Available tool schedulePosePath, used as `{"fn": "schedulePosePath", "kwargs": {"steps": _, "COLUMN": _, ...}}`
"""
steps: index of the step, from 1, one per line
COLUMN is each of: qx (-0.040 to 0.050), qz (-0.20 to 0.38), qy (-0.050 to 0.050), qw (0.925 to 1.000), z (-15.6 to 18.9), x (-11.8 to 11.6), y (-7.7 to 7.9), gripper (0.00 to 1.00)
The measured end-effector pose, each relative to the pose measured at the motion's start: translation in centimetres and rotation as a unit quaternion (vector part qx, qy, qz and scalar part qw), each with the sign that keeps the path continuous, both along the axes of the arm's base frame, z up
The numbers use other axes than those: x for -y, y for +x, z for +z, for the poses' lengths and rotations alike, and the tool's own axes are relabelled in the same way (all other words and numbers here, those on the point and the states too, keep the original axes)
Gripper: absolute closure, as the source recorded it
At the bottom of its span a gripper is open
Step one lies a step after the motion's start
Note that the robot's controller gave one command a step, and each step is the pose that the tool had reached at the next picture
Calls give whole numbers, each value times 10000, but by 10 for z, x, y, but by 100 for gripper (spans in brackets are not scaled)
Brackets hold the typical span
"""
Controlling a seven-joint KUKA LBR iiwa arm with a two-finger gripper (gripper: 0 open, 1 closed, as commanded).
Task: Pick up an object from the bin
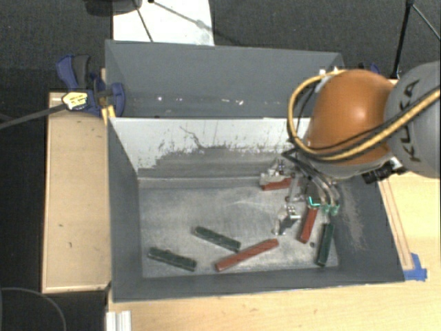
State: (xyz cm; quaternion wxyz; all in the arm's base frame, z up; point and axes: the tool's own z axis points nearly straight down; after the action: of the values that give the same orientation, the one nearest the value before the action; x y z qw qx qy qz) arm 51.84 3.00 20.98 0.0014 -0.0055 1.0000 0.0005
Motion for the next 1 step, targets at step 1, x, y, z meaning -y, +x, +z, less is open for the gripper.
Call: {"fn": "schedulePosePath", "kwargs": {"steps": 1, "qx": 29, "qz": 556, "qy": 3, "qw": 9985, "z": -131, "x": 1, "y": -25, "gripper": 100}}
